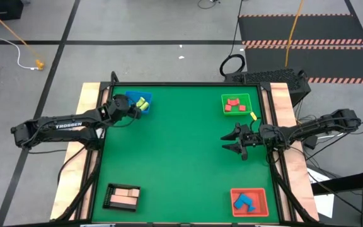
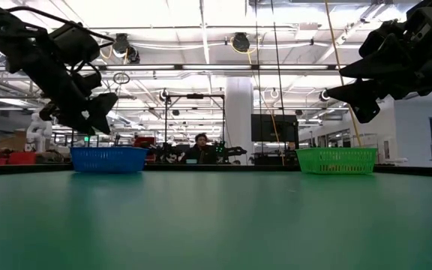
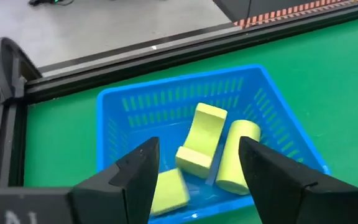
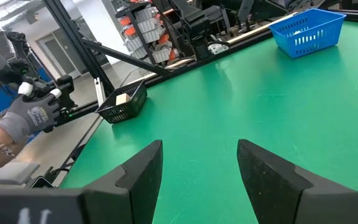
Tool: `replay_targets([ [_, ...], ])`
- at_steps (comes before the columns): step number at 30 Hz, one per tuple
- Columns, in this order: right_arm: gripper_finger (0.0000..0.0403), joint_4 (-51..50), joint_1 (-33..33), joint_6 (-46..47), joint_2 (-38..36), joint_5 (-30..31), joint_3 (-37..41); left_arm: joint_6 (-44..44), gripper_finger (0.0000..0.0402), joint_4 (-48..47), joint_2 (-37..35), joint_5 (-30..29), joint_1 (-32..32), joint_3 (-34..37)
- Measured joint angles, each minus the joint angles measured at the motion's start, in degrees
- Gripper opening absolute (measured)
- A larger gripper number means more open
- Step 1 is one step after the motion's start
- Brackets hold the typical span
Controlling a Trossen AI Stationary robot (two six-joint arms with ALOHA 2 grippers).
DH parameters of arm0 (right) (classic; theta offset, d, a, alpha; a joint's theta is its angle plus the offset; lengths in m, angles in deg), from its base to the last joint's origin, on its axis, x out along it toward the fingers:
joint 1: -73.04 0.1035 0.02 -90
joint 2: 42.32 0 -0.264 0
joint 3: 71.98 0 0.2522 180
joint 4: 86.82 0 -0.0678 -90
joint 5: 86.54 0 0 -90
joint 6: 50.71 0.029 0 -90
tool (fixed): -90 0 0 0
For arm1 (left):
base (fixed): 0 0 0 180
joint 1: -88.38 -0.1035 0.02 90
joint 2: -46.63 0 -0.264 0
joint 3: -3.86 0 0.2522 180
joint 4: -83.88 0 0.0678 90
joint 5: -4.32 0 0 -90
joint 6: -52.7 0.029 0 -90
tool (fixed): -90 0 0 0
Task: Sort & place blocks by color
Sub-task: Return to Home Position
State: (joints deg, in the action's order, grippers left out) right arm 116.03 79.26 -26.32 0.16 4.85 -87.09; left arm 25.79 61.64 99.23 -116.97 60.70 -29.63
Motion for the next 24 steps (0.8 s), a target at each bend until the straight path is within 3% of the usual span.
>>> replay_targets([
  [9, 0.0197, 0.0, 0.0, 0.0, 0.0, 0.0, 0.0, 6.7, 0.0224, 5.91, -4.5, 2.43, 3.76, 0.0],
  [17, 0.0197, -0.02, 0.0, 0.0, 0.01, 0.01, 0.0, 8.79, 0.0225, 0.78, -15.8, 2.28, 8.27, 0.0],
  [24, 0.0197, -0.02, -0.01, 0.0, 0.01, 0.02, 0.0, 9.24, 0.0225, -2.41, -21.21, 0.68, 10.74, 0.0],
])
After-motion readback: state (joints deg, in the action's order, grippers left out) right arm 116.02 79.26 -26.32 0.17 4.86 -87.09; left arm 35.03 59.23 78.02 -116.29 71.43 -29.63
